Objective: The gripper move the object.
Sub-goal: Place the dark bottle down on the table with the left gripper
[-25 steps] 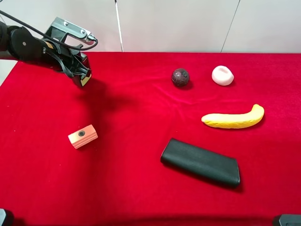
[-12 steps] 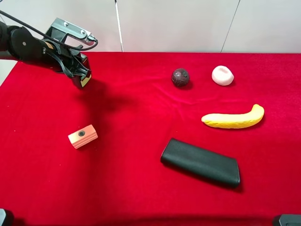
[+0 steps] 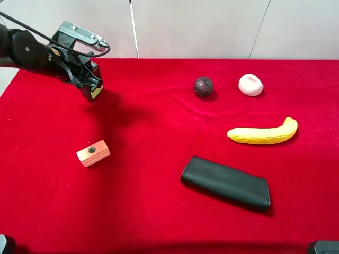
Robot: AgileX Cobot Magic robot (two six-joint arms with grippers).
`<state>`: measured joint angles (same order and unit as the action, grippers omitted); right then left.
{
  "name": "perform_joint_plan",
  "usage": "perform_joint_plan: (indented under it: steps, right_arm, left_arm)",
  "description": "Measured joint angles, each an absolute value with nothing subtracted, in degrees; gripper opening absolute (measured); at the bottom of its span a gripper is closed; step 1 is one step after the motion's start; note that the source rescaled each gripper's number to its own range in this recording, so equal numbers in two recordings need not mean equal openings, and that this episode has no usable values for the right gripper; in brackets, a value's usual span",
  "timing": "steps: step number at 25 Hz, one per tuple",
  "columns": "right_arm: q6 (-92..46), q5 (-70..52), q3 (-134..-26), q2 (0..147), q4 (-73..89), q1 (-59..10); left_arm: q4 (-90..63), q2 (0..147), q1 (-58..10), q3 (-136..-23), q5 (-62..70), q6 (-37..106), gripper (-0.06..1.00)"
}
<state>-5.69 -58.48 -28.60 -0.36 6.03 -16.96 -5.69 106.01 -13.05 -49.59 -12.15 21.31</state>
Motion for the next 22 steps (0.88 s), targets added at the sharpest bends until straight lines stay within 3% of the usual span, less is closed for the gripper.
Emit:
perform_joint_plan:
  steps: [17, 20, 22]
  right_arm:
    - [-5.7, -58.5, -28.6, -0.4, 6.0, -17.0]
    - [-5.7, -58.5, -28.6, -0.4, 6.0, -17.0]
    - [-5.7, -58.5, -28.6, -0.4, 6.0, -17.0]
  left_arm:
    - [-5.7, 106.0, -13.1, -49.6, -12.0, 21.3, 0.01]
    - [-5.7, 106.0, -13.1, -49.6, -12.2, 21.3, 0.08]
    - [-5.7, 106.0, -13.1, -49.6, -12.6, 21.3, 0.19]
